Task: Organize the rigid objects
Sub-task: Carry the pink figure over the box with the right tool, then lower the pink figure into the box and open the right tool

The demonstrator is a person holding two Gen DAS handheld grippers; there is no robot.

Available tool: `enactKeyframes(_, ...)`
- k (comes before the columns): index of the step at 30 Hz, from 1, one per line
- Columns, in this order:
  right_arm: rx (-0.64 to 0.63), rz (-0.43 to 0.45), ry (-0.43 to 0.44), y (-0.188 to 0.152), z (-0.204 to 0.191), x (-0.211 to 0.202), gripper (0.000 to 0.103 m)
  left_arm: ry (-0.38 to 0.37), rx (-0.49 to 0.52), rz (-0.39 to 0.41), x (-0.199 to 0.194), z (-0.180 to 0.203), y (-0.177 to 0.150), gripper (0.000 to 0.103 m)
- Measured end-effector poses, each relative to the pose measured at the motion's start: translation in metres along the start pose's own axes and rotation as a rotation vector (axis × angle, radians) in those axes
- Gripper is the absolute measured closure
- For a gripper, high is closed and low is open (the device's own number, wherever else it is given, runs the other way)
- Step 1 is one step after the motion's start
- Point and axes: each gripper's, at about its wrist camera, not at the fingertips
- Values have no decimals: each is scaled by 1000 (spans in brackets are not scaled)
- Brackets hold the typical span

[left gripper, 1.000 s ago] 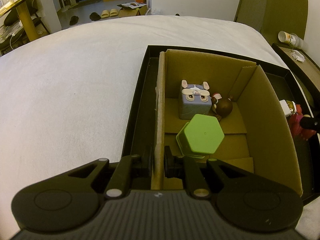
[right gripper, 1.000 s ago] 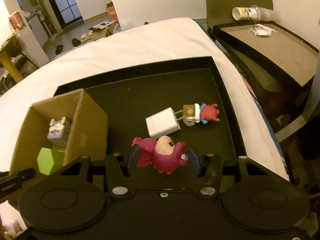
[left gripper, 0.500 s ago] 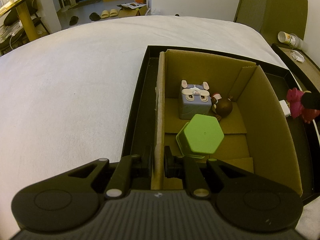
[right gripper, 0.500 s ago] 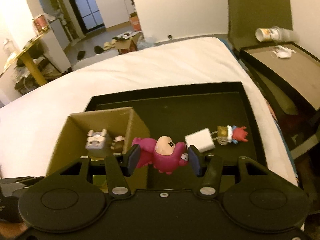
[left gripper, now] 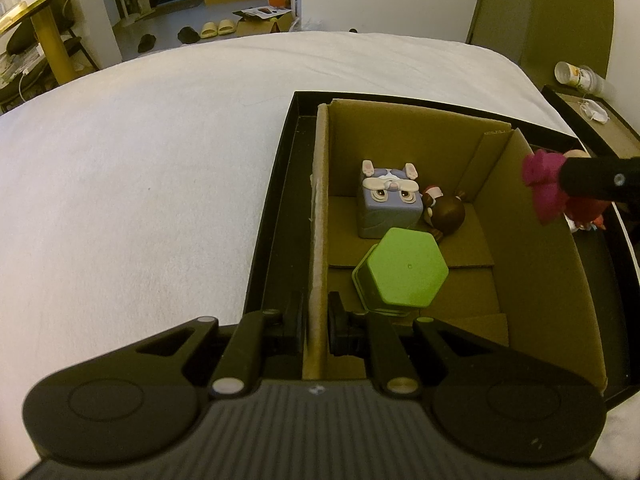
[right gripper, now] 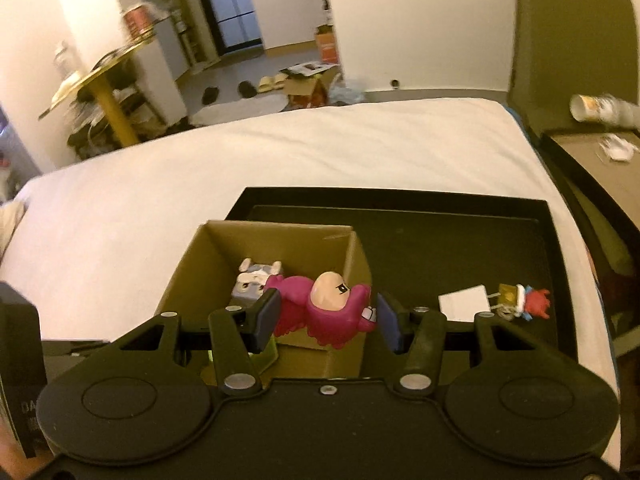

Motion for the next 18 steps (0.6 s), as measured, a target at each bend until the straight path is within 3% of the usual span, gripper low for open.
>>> enactKeyframes(7, -64, -26, 34, 4, -14, 8, 51, 5, 7, 1, 0, 2, -1, 92)
enactKeyframes(18, -194, -60, -20, -4, -34, 21, 51, -11, 3, 2, 3, -2, -1, 92)
Point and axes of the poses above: each gripper's, at about its wrist camera, not at the fingertips, and x roughly the way its jaws point, z to its right, y to its top, and after that the axes turned 2 degrees about y, right-handed
